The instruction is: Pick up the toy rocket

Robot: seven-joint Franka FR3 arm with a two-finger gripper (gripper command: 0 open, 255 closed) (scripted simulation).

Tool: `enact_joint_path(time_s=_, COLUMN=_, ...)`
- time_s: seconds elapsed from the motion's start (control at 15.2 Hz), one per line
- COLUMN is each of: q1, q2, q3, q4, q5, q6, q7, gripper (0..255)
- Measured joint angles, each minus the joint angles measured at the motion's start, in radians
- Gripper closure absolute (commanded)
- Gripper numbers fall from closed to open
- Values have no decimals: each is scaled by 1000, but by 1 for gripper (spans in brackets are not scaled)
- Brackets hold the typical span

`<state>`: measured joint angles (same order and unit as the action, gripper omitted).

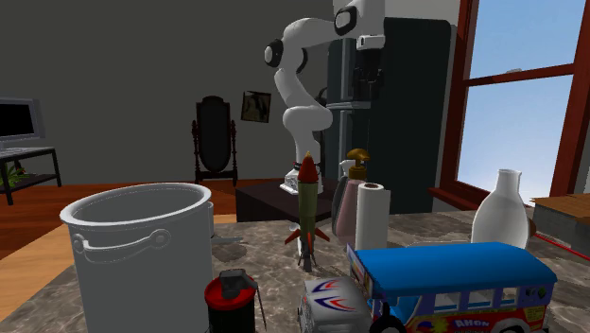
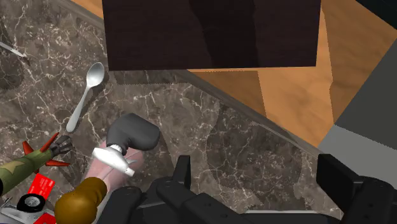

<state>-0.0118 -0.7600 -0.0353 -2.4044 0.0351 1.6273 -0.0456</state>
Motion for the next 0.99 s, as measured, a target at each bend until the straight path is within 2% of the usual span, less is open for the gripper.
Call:
enact_joint_path(time_s=0.13, q1=-7, q2=17, q3=-8, q4=9, q5=-5, q6=1, q7=-2, gripper=0)
enact_joint_path(time_s=0.53, q1=-62, q2=233, q3=-66, q4=120, q5=-34, q6=29, q7=15, gripper=0)
enact_joint_path(time_s=0.99, q1=-123, q2=516, q3=-145, q4=310, q5=-49, q6=23, q7=29, gripper=0)
